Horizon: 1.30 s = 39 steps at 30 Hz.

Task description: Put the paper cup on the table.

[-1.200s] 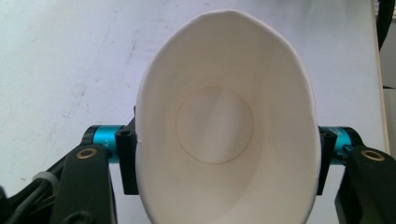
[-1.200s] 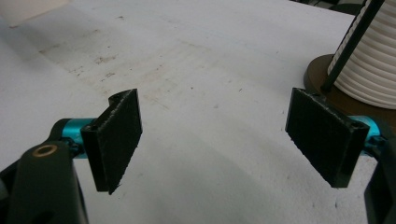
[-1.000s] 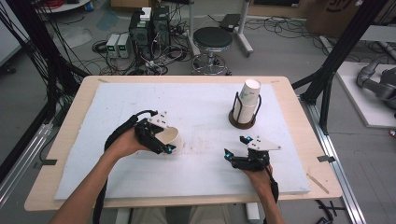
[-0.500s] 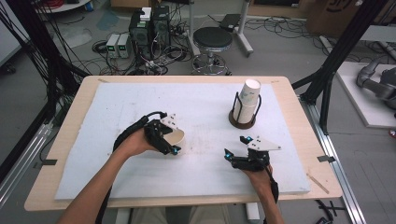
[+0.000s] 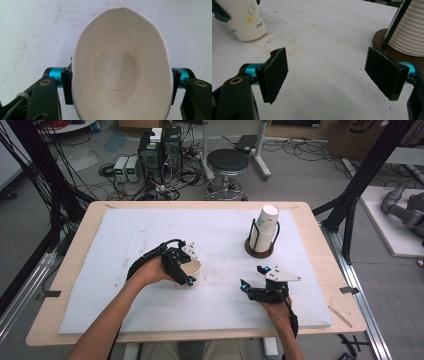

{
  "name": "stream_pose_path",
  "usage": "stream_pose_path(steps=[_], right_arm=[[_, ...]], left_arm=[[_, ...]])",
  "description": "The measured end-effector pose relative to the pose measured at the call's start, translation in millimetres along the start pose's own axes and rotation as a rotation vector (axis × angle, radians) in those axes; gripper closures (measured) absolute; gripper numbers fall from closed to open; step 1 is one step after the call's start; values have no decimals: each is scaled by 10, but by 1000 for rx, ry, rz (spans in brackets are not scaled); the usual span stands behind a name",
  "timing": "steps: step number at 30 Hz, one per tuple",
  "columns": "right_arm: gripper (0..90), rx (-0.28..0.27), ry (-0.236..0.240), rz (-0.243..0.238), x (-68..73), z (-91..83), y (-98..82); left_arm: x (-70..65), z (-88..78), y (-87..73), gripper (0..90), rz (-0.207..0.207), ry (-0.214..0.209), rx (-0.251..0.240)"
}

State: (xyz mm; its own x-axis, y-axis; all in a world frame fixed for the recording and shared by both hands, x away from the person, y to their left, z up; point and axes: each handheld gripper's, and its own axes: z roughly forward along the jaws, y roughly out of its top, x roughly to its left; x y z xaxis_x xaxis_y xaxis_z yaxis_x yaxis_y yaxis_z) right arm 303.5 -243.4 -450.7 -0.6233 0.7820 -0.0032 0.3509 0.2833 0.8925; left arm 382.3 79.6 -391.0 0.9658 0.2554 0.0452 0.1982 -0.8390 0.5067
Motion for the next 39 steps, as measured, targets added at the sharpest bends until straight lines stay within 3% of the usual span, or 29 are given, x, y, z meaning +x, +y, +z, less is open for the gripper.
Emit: stream_pose_path(steps=[12, 16, 19, 27, 39], right_arm=[[190, 1, 3, 0, -4, 1, 0], [190, 0, 3, 4, -2, -3, -1], [190, 0, 2, 4, -6, -4, -1], [190, 1, 4, 4, -6, -2, -1], [190, 0, 0, 2, -4, -3, -1]], left_arm=[[-5, 67, 36, 316, -13, 5, -9], [-10, 97, 22, 258, -34, 16, -23], [-14, 135, -8, 232, -27, 10, -16], [-4, 191, -134, 131, -83, 19, -58], [-15, 193, -161, 131, -89, 8, -81]])
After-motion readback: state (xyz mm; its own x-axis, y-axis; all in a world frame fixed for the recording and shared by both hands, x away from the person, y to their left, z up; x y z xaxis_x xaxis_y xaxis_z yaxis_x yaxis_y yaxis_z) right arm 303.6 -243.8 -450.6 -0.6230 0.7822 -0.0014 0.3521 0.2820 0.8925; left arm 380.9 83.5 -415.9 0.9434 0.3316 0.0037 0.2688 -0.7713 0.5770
